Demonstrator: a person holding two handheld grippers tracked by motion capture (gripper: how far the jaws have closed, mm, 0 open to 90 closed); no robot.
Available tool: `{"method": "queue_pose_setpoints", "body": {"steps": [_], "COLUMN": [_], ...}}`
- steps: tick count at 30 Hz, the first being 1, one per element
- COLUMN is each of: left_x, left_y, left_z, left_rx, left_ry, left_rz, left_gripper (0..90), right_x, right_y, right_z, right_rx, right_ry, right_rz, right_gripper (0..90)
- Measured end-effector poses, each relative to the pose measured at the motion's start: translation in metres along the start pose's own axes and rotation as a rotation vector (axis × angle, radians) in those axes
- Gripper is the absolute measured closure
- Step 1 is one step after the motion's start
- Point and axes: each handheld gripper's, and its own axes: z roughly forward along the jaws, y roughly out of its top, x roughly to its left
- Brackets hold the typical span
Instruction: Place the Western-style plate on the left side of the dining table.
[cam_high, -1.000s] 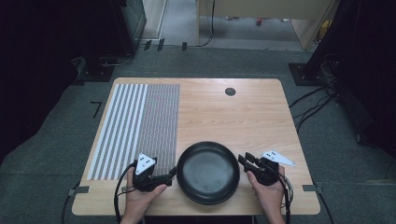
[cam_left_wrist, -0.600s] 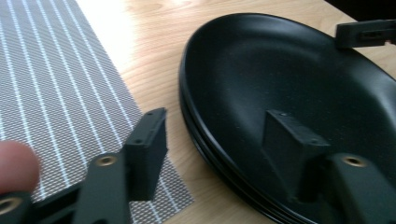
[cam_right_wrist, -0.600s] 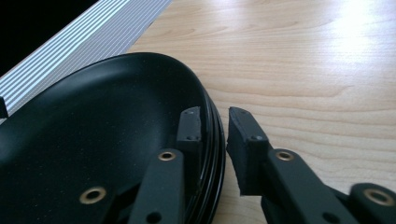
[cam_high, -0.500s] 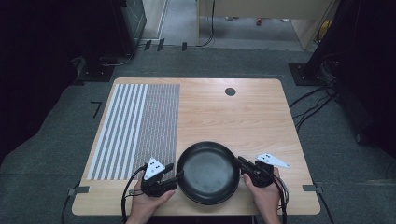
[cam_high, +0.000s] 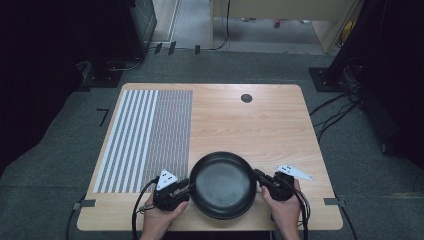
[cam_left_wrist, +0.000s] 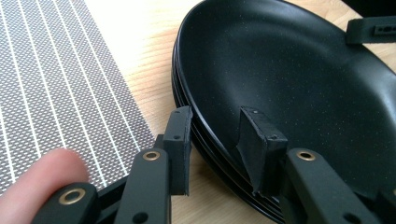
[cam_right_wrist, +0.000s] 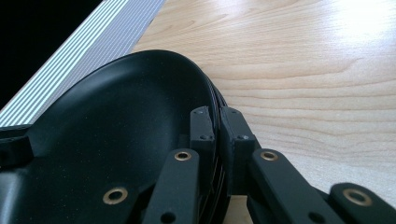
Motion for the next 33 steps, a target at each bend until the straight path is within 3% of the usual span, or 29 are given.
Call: {"method": "queue_pose_setpoints", "body": {"steps": [4,12,24,28,33], "left_x": [0.002,0.003,0.011,0.014,0.012], "left_y": [0.0,0.0,0.006,0.008,0.009], "left_z": [0.001,0.0,-0.018,-0.023,-0.023], "left_rx": [0.017,0.02,0.011,0.029,0.041], "left_ry": [-0.019,-0.028,-0.036,-0.062,-0.043], "left_rz": [-0.02,-0.031,-0.068,-0.098,-0.1], "left_gripper": [62.3,64.0,66.7,67.8,68.4], "right_x": [0.0,0.002,0.011,0.014,0.013], "right_y": [0.0,-0.001,-0.007,-0.009,-0.01], "right_z": [0.001,0.001,0.01,0.012,0.014], "right_rx": [0.005,0.002,0.024,0.02,0.029], "right_ry": [0.017,0.002,0.06,0.061,0.074], "right_rz": [0.001,-0.003,0.003,0.005,0.031], "right_gripper": [85.4,85.4,84.7,84.3,83.2]}}
